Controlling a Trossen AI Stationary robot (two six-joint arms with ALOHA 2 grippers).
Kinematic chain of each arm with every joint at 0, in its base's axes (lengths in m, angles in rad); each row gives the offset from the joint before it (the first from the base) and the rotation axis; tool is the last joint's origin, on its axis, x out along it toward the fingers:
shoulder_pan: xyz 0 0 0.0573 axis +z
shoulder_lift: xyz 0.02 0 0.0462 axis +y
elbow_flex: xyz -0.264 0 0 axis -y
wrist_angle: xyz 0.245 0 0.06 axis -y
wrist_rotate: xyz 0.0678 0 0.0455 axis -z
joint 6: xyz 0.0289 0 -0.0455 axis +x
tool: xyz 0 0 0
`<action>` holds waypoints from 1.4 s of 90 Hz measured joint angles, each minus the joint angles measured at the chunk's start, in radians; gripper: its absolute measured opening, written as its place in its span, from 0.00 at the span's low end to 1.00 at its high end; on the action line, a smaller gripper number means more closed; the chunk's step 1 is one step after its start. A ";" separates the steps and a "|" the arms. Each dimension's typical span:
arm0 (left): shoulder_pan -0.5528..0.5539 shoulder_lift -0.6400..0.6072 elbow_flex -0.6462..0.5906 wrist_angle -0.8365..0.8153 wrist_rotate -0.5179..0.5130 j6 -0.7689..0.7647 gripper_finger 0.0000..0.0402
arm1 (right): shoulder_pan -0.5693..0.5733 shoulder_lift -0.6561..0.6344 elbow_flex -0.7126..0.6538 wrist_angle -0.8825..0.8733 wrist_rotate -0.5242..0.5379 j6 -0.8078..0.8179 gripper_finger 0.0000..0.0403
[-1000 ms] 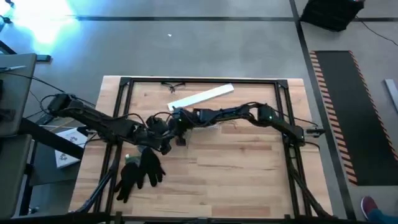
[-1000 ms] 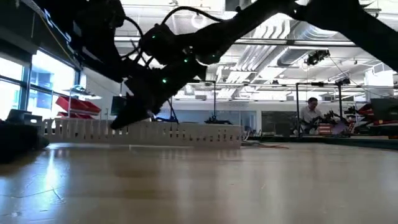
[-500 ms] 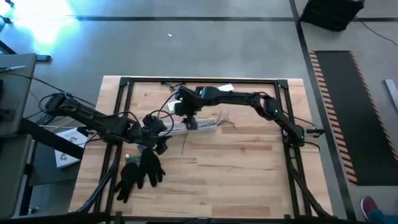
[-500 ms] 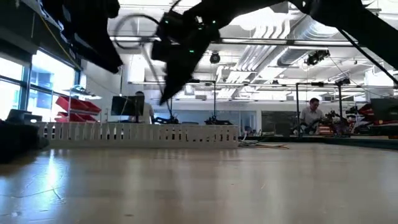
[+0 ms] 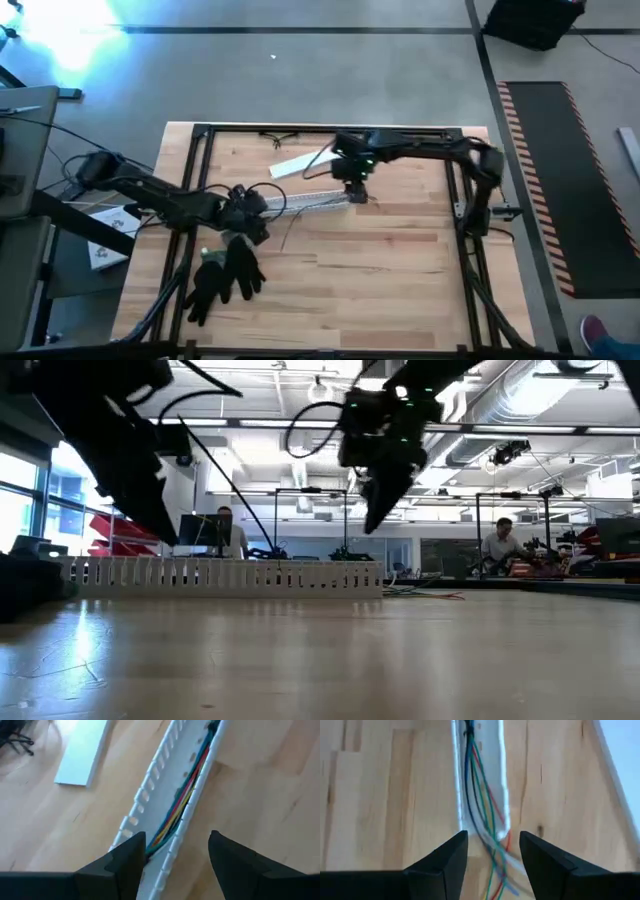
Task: Ziptie cables
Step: Close the white cable duct
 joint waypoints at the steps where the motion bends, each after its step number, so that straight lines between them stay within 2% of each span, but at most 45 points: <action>1: 0.008 0.004 -0.003 0.012 0.009 0.014 0.49 | 0.001 -0.013 -0.021 0.016 0.000 0.007 0.41; 11: 0.088 0.043 -0.034 0.156 0.099 0.159 0.48 | 0.003 -0.134 -0.200 0.138 0.000 0.082 0.41; 21: 0.157 0.084 -0.033 0.218 0.100 0.252 0.46 | 0.004 -0.225 -0.337 0.191 0.002 0.122 0.41; 28: 0.204 0.109 -0.033 0.265 0.113 0.323 0.44 | 0.003 -0.275 -0.405 0.223 0.006 0.153 0.41; 43: 0.280 0.152 -0.033 0.331 0.250 0.442 0.40 | 0.003 -0.330 -0.500 0.282 0.007 0.196 0.41; 52: 0.305 0.171 -0.033 0.314 0.283 0.482 0.36 | 0.003 -0.334 -0.519 0.311 0.007 0.198 0.41; 73: 0.307 0.153 -0.033 0.227 0.273 0.512 0.20 | 0.003 -0.328 -0.530 0.334 0.006 0.221 0.41; 89: 0.307 0.131 -0.033 0.150 0.252 0.501 0.12 | 0.003 -0.328 -0.530 0.359 0.006 0.222 0.41; 126: 0.289 0.125 -0.032 0.063 0.224 0.491 0.07 | 0.003 -0.328 -0.529 0.383 0.005 0.222 0.41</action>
